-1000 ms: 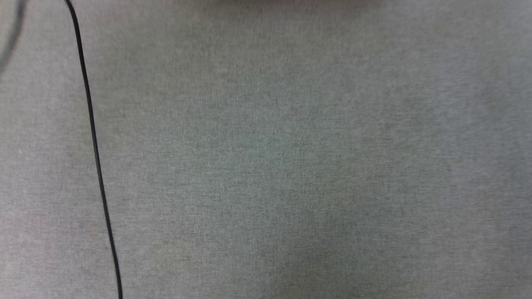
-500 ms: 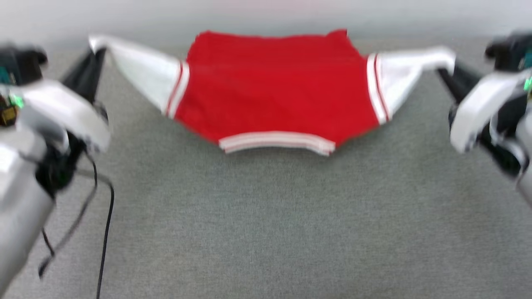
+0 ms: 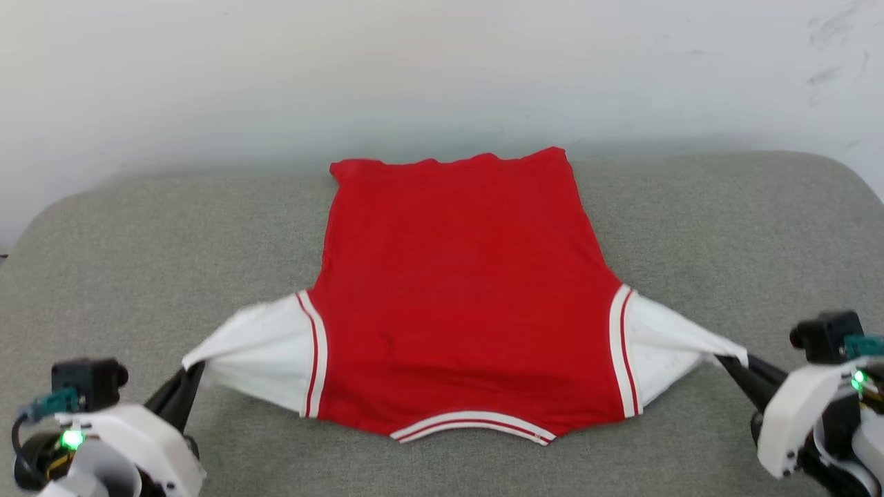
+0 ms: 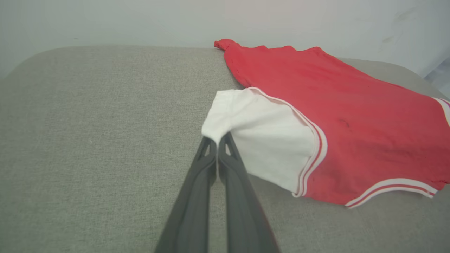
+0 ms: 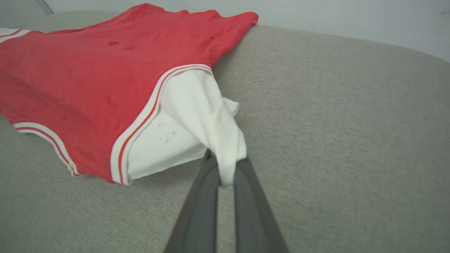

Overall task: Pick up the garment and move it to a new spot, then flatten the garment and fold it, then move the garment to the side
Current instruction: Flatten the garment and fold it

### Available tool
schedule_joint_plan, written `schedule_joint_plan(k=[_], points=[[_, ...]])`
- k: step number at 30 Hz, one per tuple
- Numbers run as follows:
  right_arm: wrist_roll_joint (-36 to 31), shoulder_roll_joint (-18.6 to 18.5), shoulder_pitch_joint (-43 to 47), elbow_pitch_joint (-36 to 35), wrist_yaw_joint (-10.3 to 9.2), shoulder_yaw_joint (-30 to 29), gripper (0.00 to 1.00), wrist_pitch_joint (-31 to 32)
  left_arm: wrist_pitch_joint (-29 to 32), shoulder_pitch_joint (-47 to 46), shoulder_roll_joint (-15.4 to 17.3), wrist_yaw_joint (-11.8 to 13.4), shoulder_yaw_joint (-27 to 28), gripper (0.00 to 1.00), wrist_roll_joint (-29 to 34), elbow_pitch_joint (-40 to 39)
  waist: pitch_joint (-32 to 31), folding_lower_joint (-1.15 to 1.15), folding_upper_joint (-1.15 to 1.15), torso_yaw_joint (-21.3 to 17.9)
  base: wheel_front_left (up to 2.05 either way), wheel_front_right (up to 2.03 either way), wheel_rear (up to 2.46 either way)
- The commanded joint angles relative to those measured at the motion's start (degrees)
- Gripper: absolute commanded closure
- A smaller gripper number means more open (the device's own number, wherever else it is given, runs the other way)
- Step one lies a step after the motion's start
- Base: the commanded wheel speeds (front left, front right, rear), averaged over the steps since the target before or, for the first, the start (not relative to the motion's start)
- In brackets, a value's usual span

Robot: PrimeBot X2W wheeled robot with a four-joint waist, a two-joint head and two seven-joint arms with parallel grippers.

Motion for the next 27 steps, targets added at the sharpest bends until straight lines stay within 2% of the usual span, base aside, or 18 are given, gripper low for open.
schedule_joint_plan(k=[1, 4, 9, 17, 24, 25, 27], points=[[0.5, -0.8, 2.6, -0.8, -0.08, -0.8, 1.00, -0.2, -0.5, 2.5, 0.8, 1.1, 0.4, 1.00, -0.6, -1.1, -0.7, 0.02, -0.01, 0.0, 0.00, 0.00, 0.00], [0.0, -1.7, 7.3, -2.3, -0.08, -1.8, 1.00, 0.4, -0.6, 7.3, 1.5, 2.7, 1.2, 1.00, -1.9, -3.4, -1.0, 0.02, -0.01, -0.1, 0.00, 0.00, 0.00], [-0.7, -2.3, 14.0, -3.1, -0.08, -4.6, 1.00, 1.4, -0.9, 13.5, 2.1, 4.0, 1.7, 1.00, -2.5, -5.0, -1.2, 0.02, -0.01, 0.3, 0.00, 0.00, 0.00], [-1.5, -3.2, 22.4, -5.2, -0.08, -6.1, 1.00, 6.9, -1.0, 18.2, 0.5, 4.4, 2.4, 1.00, -3.2, -5.2, -1.4, 0.02, -0.01, 1.2, 0.00, 0.00, 0.00], [-2.3, -4.0, 25.0, -8.2, -0.08, -8.9, 1.00, 11.1, -1.0, 19.2, -0.7, 4.0, 3.0, 1.00, -1.9, -5.2, -1.0, 0.02, -0.01, 1.3, 0.00, 0.00, 0.00], [-2.8, -4.0, 24.9, -8.6, -0.08, -9.1, 0.74, 11.6, -1.0, 19.0, -0.9, 3.9, 3.1, 1.00, -1.5, -5.4, -0.9, 0.02, -0.01, 1.4, 0.00, 0.00, 0.00], [-4.0, -4.3, 24.7, -9.7, -0.08, -9.7, 0.00, 12.6, -1.0, 18.2, -1.2, 4.0, 3.0, 1.00, -0.6, -5.6, -0.6, 0.02, -0.01, 1.6, 0.00, 0.00, 0.00]])
